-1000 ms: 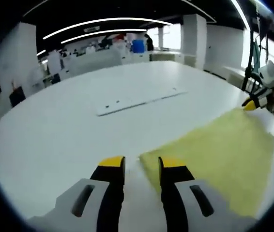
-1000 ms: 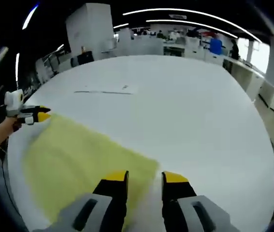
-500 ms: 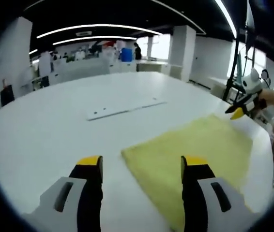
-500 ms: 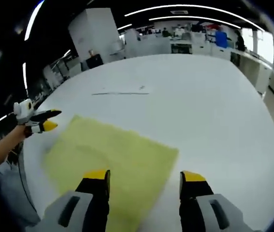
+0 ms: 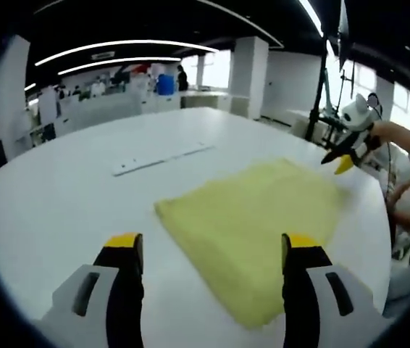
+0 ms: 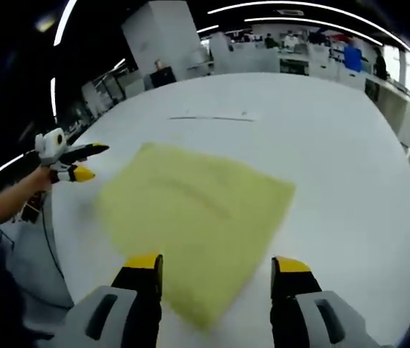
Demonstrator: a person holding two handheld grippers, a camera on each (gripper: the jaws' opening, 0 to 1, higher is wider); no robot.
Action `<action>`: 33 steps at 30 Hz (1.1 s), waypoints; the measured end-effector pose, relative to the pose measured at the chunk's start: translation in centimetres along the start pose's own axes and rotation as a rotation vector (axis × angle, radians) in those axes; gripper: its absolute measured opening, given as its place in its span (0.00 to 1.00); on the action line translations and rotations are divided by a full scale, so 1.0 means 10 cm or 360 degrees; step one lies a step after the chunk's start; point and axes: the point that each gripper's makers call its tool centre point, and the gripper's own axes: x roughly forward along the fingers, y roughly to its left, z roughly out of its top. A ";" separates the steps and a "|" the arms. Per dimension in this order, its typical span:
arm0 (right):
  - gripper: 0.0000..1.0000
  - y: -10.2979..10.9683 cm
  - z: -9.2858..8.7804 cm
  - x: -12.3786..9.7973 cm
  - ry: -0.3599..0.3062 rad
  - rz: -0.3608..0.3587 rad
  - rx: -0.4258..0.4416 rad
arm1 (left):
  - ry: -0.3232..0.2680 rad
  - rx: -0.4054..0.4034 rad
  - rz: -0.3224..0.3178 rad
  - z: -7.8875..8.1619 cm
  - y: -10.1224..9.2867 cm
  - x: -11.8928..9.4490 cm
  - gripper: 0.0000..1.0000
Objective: Fold the garment on the visible template until the final outline fits inside the template.
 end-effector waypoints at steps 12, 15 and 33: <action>0.51 0.16 -0.39 -0.10 0.0060 0.0053 0.0025 | 0.0071 -0.0038 -0.0080 -0.37 -0.24 -0.26 0.63; 0.47 0.18 -0.46 -0.10 0.0057 0.0059 0.0048 | 0.0067 -0.0057 -0.0067 -0.44 -0.24 -0.31 0.60; 0.12 0.10 -0.66 -0.04 -0.0011 -0.0016 0.0107 | 0.0103 -0.0222 -0.0090 -0.81 -0.33 -0.37 0.17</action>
